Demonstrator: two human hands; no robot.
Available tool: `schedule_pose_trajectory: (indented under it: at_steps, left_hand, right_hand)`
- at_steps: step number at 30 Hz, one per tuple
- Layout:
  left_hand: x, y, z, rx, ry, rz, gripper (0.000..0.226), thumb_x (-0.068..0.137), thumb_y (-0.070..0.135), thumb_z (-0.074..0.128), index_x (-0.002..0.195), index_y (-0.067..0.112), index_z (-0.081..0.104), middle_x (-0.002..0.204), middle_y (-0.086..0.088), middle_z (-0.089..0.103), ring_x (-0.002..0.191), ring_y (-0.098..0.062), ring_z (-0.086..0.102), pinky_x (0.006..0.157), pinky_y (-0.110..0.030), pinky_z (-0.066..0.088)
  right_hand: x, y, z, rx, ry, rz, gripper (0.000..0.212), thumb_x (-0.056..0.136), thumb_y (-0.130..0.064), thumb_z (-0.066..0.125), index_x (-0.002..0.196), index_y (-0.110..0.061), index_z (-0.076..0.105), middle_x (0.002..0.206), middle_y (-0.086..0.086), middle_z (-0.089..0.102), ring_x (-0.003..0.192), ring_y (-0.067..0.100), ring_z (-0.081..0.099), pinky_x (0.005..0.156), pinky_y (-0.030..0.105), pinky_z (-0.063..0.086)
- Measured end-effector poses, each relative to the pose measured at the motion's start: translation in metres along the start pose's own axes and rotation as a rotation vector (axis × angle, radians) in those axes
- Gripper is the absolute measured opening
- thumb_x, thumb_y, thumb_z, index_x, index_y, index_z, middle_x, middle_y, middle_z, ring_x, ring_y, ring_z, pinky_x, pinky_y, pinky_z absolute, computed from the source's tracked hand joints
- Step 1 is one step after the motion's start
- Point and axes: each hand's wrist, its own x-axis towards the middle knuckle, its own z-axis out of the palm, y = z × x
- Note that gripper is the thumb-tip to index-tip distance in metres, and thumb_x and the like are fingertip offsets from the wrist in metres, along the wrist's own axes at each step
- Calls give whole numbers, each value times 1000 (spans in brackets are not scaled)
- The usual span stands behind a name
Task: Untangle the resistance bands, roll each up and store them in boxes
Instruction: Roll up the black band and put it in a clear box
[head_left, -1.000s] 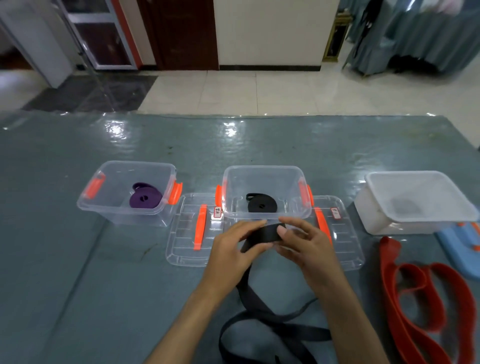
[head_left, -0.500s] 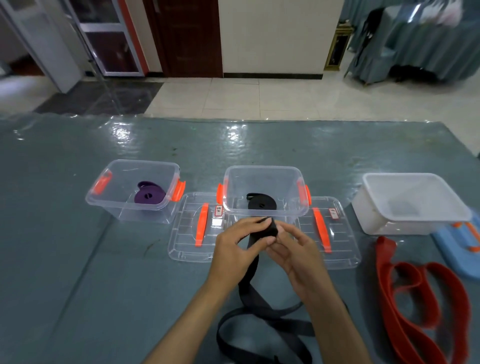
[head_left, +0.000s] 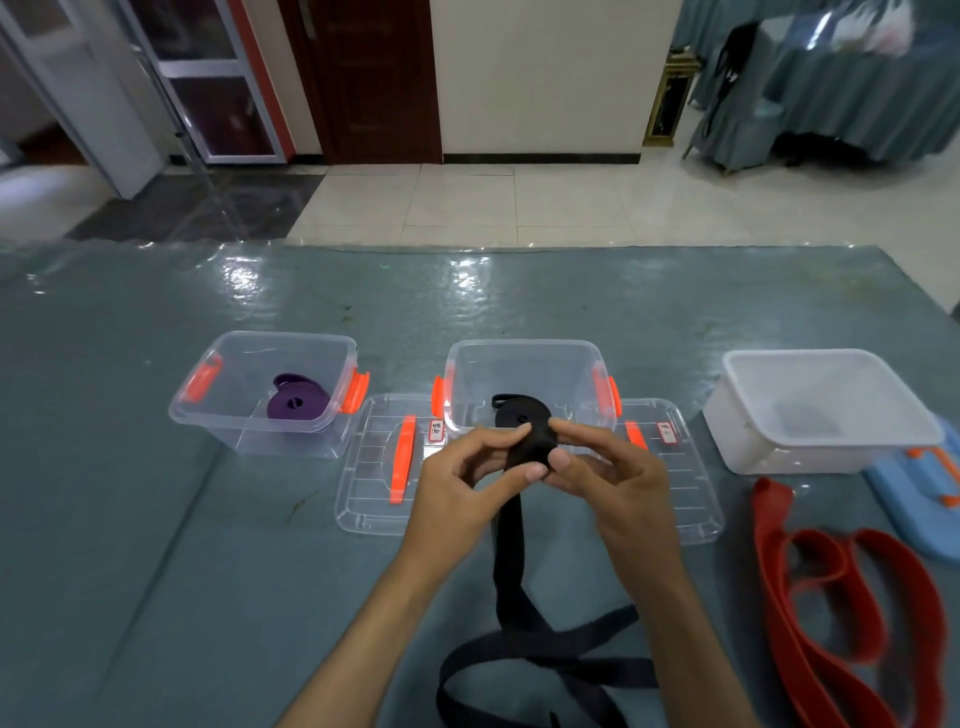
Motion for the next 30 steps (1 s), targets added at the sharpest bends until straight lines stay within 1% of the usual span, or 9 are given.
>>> schedule_pose_trajectory:
  at_steps: [6,9,11,14,17,21,25,28,30]
  left_hand:
    - [10,0,-6,80,-42,31,38,94,29,75,131,35,73,115,5,71,115,-19,67,96,-18,50]
    - [13,-2,-4,105,-26,48,34,94,30,75,128,35,73,119,8,72,119,-21,67,98,-20,51]
    - [14,-3,0,19,50,13,30,88,32,80,117,34,72,115,6,74,115,-20,71,95,-21,53]
    - [15,-8,5,-99,180,13,23,81,29,86,100,29,75,107,3,76,108,-19,74,91,-20,56]
    - [17,-10,8,-118,250,48,17,80,28,86,97,26,82,110,-1,78,111,-22,74,93,-24,57]
    - [18,-10,2,42,238,58,21,84,37,83,105,31,82,109,6,80,111,-20,74,96,-25,57]
    - [13,-12,4,73,248,53,20,86,39,82,106,36,80,108,7,80,107,-19,75,93,-23,57]
    - [12,-17,-1,63,193,81,25,86,33,83,111,37,81,115,5,78,116,-22,72,102,-34,57]
    - [8,-21,-3,88,122,66,35,87,35,83,122,35,78,123,2,73,123,-27,68,106,-38,55]
  right_hand:
    - [4,7,8,96,14,-12,19,91,-17,82,108,-12,74,113,8,78,105,32,78,83,38,65]
    - [10,10,11,24,83,7,23,78,-27,87,93,-17,73,110,6,76,100,31,78,77,35,64]
    - [12,13,11,4,105,-9,21,76,-29,88,90,-22,74,105,7,78,101,29,77,83,37,64]
    - [14,16,13,39,100,-41,26,79,-22,87,102,-22,74,98,2,77,101,26,77,92,37,62]
    - [15,19,21,79,69,-16,39,85,-14,84,121,-21,71,104,1,77,106,25,76,94,33,61]
    - [20,18,17,-64,64,12,26,85,-14,86,108,-19,77,108,2,79,107,19,75,86,23,60]
    - [22,16,11,-106,15,-3,34,82,-15,89,112,-17,74,111,5,80,108,25,76,94,37,62]
    - [19,19,14,40,56,-14,44,81,-10,89,121,-19,73,115,10,79,111,29,75,93,37,63]
    - [16,23,17,188,91,40,38,81,-8,87,117,-16,76,114,15,78,111,31,75,88,35,63]
